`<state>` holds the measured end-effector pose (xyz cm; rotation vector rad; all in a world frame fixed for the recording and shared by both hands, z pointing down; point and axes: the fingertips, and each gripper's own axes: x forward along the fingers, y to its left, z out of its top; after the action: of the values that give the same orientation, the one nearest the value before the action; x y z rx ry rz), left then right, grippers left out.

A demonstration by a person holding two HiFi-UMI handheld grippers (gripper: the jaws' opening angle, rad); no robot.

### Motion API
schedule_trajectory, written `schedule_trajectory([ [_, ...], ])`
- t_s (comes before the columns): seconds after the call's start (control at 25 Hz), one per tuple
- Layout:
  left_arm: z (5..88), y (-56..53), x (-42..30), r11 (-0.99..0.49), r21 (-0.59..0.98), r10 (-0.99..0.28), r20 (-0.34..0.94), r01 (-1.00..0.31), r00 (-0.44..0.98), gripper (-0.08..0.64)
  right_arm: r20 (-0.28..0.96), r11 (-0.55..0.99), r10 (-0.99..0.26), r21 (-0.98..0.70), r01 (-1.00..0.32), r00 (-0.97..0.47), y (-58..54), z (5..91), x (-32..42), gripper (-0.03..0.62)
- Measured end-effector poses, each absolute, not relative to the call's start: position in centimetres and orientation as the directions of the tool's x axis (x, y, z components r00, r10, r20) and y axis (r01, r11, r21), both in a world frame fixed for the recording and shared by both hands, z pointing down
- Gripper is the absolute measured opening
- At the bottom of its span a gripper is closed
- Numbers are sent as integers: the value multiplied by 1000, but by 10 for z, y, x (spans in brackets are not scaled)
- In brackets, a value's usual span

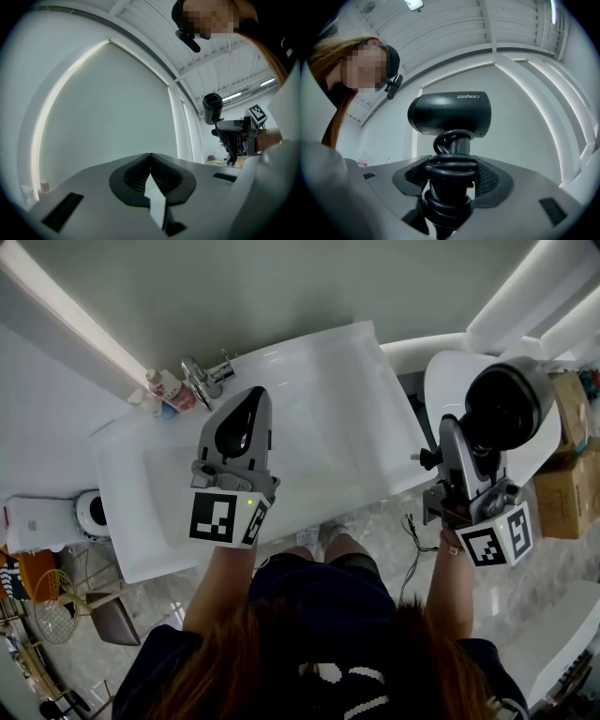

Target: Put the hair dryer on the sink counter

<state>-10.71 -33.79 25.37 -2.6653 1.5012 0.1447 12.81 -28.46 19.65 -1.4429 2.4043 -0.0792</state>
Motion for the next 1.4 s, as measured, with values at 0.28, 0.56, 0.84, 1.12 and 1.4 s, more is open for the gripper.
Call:
schedule_trajectory([
  [0.28, 278, -360, -87, -488, 6, -871, -77, -873, 486, 18, -75, 528, -849, -91, -844, -523, -328, 253, 148, 279],
  [0.56, 318, -370, -68, -451, 30, -892, 0, -892, 451, 18, 221, 640, -748, -9, -768, -625, -362, 364, 164, 279],
  [0.84, 347, -367, -61, -406, 29, -911, 64, -913, 407, 18, 584, 830, -489, 83, -552, -648, -354, 491, 169, 279],
  [1.12, 363, -362, -69, -368, 24, -923, 108, -929, 368, 18, 794, 980, -201, 163, -117, -574, -323, 564, 159, 279],
  [1.4, 368, -357, -81, -331, 24, -935, 125, -943, 331, 18, 898, 967, -40, 144, 208, -437, -308, 606, 167, 279],
])
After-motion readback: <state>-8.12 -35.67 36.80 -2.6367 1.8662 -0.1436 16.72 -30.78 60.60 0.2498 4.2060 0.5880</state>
